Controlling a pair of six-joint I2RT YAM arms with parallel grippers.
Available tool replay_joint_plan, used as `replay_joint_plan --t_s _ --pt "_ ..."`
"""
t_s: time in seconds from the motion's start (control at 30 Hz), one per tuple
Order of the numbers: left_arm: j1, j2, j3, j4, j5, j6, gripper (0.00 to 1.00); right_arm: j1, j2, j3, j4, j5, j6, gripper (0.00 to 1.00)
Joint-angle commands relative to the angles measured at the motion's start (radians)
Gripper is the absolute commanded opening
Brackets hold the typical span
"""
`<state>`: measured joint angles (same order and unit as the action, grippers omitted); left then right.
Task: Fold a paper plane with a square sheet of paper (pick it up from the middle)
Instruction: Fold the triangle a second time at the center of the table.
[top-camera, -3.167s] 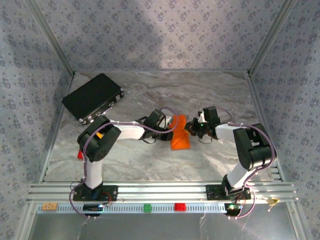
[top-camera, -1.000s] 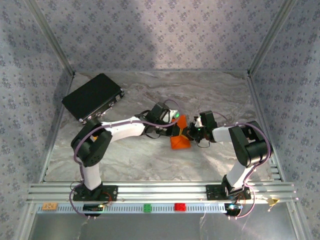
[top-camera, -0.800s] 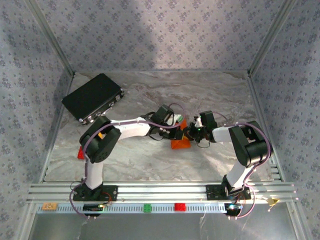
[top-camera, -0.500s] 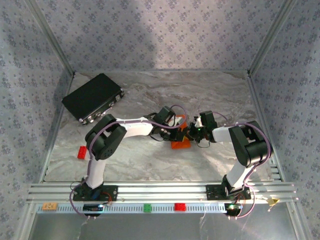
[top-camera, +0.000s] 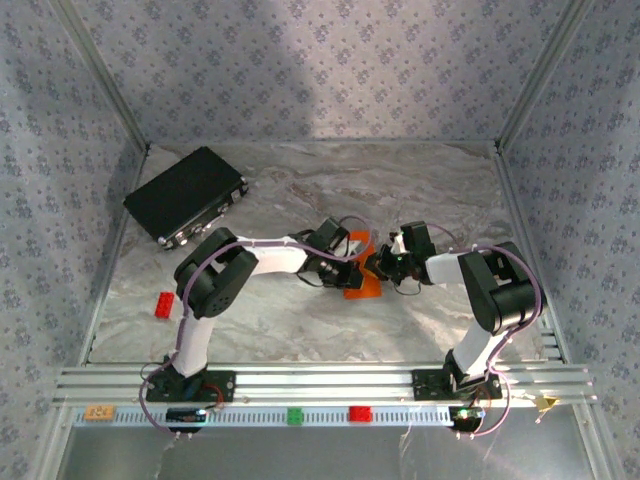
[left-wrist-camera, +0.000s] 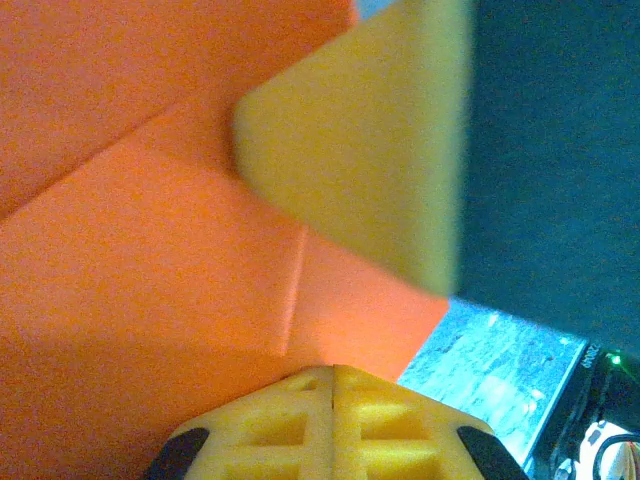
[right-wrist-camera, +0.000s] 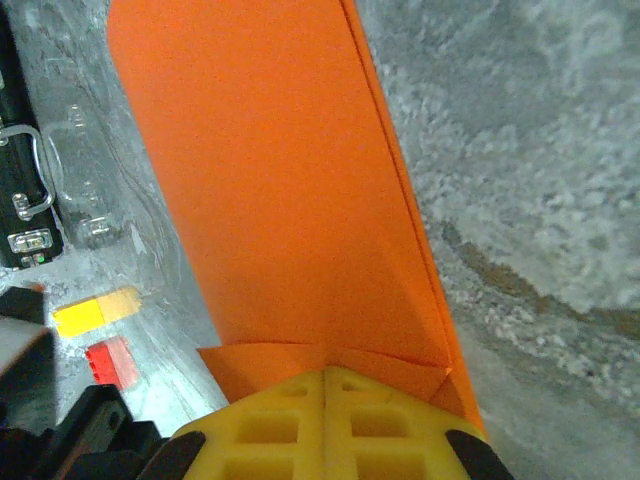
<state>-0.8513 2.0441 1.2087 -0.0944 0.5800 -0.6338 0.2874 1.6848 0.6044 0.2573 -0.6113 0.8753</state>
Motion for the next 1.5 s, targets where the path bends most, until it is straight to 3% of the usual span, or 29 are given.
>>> replay_joint_plan --t_s 0.0,0.77,1.07,1.47 --pt "-0.002 -0.012 -0.042 -0.003 -0.011 0.01 0.06 -0.019 0.016 -0.033 -0.099 0.067 -0.018 0.01" --pt "-0.022 -0.174 -0.268 0.017 -0.041 -0.013 0.05 -0.033 0.003 -0.037 -0.116 0.072 -0.033 0.01" --pt "-0.026 -0.288 -0.241 0.072 -0.059 -0.018 0.05 -0.03 0.003 -0.035 -0.105 0.062 -0.025 0.01" --pt "0.004 -0.063 -0.028 0.061 -0.053 -0.018 0.03 -0.023 0.015 -0.034 -0.087 0.053 -0.013 0.01"
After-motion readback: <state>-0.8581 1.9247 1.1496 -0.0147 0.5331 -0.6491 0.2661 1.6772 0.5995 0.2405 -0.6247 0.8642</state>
